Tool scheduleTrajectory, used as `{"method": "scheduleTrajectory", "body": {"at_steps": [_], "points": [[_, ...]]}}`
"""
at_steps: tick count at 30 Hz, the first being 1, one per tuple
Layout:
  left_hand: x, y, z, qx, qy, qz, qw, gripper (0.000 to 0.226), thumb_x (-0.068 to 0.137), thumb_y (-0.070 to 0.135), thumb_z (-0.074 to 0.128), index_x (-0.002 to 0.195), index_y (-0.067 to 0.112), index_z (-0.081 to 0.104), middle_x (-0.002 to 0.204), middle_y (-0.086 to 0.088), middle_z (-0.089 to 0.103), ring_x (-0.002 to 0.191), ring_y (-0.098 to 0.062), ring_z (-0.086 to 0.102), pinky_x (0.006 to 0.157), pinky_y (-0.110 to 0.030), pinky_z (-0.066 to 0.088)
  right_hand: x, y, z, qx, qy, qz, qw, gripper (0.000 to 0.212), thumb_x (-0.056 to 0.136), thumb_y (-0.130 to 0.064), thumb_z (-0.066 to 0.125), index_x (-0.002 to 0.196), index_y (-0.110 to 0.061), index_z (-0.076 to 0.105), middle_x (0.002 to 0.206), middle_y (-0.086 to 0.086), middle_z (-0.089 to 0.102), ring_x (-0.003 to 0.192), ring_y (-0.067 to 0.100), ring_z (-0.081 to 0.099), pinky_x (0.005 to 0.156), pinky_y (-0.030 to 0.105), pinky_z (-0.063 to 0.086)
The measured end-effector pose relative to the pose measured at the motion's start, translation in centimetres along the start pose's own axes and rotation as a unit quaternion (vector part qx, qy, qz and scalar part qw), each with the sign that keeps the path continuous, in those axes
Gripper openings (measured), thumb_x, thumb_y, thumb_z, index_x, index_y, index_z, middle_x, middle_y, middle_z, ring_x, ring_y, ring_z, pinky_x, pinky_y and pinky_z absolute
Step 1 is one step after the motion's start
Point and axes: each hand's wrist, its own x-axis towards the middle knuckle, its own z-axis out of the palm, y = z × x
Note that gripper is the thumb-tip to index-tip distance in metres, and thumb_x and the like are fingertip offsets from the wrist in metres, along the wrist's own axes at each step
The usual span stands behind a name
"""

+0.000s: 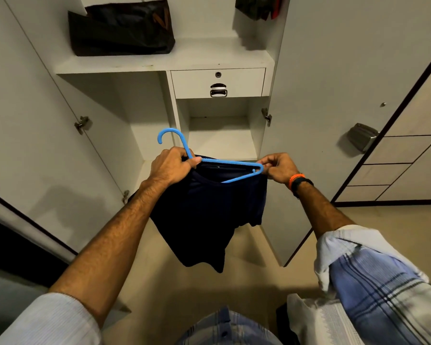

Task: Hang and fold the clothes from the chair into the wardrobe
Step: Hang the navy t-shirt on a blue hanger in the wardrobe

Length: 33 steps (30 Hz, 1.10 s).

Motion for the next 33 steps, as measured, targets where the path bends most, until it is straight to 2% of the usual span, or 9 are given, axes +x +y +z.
{"method": "scheduleTrajectory", "body": {"at_steps": [2, 6, 11, 13, 16, 21, 25, 29, 33], "points": [[0.0, 0.1, 0.1, -0.006, 0.007, -0.014, 1.000, 0.036, 0.091, 0.055, 0.058, 0.094, 0.021, 0.070, 0.086, 0.001, 0.068, 0.076, -0.017, 0.060, 0.071, -0.031, 0.048, 0.0, 0.2, 0.0, -0.028, 0.004, 0.008, 1.000, 0.016, 0.080, -0.001, 0.076, 0.095, -0.005, 0.075, 0.073, 0.007, 0.066, 0.074, 0.014, 0.061, 0.091, 0.041, 0.057], [-0.1, 0.2, 0.2, 0.004, 0.010, -0.028, 1.000, 0.038, 0.091, 0.053, 0.058, 0.100, 0.018, 0.070, 0.087, -0.001, 0.068, 0.078, -0.019, 0.061, 0.070, -0.031, 0.047, -0.2, -0.4, 0.2, -0.030, 0.048, 0.006, 0.998, 0.015, 0.082, -0.001, 0.072, 0.095, -0.007, 0.077, 0.087, 0.005, 0.073, 0.086, 0.020, 0.068, 0.086, 0.037, 0.059], [-0.4, 0.4, 0.3, 0.057, 0.017, -0.036, 0.998, 0.040, 0.093, 0.053, 0.057, 0.107, 0.018, 0.068, 0.085, -0.001, 0.063, 0.077, -0.018, 0.058, 0.071, -0.032, 0.046, -0.3, -2.1, 0.0, 0.034, 0.072, 0.012, 0.997, 0.010, 0.084, -0.007, 0.072, 0.090, -0.013, 0.078, 0.087, 0.002, 0.073, 0.085, 0.016, 0.066, 0.072, 0.028, 0.059], [-0.5, 0.5, 0.4, 0.072, 0.020, -0.042, 0.996, 0.041, 0.093, 0.054, 0.056, 0.108, 0.018, 0.067, 0.084, 0.000, 0.061, 0.077, -0.017, 0.056, 0.070, -0.031, 0.045, -0.2, -2.8, 0.3, 0.048, 0.072, 0.002, 0.996, 0.008, 0.083, -0.010, 0.073, 0.084, -0.016, 0.077, 0.087, 0.000, 0.074, 0.087, 0.017, 0.067, 0.078, 0.032, 0.060], [-0.5, 1.1, 0.8, 0.080, 0.018, -0.040, 0.996, 0.039, 0.091, 0.055, 0.057, 0.106, 0.021, 0.068, 0.086, -0.001, 0.064, 0.078, -0.018, 0.058, 0.069, -0.031, 0.044, 0.0, -4.2, 1.1, 0.079, 0.062, -0.024, 0.995, 0.011, 0.081, -0.016, 0.076, 0.071, -0.021, 0.076, 0.082, -0.002, 0.074, 0.088, 0.017, 0.069, 0.084, 0.035, 0.058], [-0.9, 2.8, 1.7, 0.106, -0.004, -0.001, 0.994, 0.038, 0.089, 0.060, 0.058, 0.098, 0.024, 0.067, 0.089, 0.001, 0.064, 0.080, -0.020, 0.057, 0.071, -0.031, 0.042, -0.6, -7.7, 3.6, 0.111, 0.028, -0.106, 0.988, 0.021, 0.088, -0.028, 0.072, 0.069, -0.019, 0.074, 0.077, -0.003, 0.072, 0.070, 0.010, 0.062, 0.061, 0.024, 0.050], [-0.9, 3.5, 2.2, 0.099, 0.005, 0.017, 0.995, 0.037, 0.088, 0.061, 0.058, 0.097, 0.026, 0.067, 0.085, 0.002, 0.062, 0.080, -0.022, 0.058, 0.072, -0.031, 0.041, -1.1, -9.2, 4.2, 0.159, -0.038, -0.158, 0.974, 0.012, 0.093, -0.019, 0.067, 0.084, -0.018, 0.075, 0.087, -0.001, 0.072, 0.079, 0.007, 0.065, 0.070, 0.023, 0.053], [-0.5, 3.5, 1.7, 0.016, 0.018, 0.010, 1.000, 0.036, 0.088, 0.056, 0.062, 0.100, 0.023, 0.070, 0.087, 0.002, 0.068, 0.080, -0.020, 0.062, 0.076, -0.033, 0.049, -1.4, -7.7, 3.2, -0.021, -0.154, -0.155, 0.976, 0.032, 0.088, 0.000, 0.058, 0.112, -0.014, 0.073, 0.108, -0.003, 0.072, 0.098, 0.004, 0.065, 0.095, 0.021, 0.047], [-0.2, 3.4, 1.4, -0.041, 0.011, 0.011, 0.999, 0.034, 0.084, 0.054, 0.067, 0.099, 0.024, 0.073, 0.088, 0.004, 0.071, 0.083, -0.018, 0.065, 0.083, -0.038, 0.054, -1.4, -6.7, 3.1, -0.178, -0.109, -0.206, 0.956, 0.022, 0.086, -0.015, 0.071, 0.107, -0.015, 0.074, 0.100, -0.001, 0.073, 0.094, 0.015, 0.066, 0.091, 0.031, 0.053]]}}
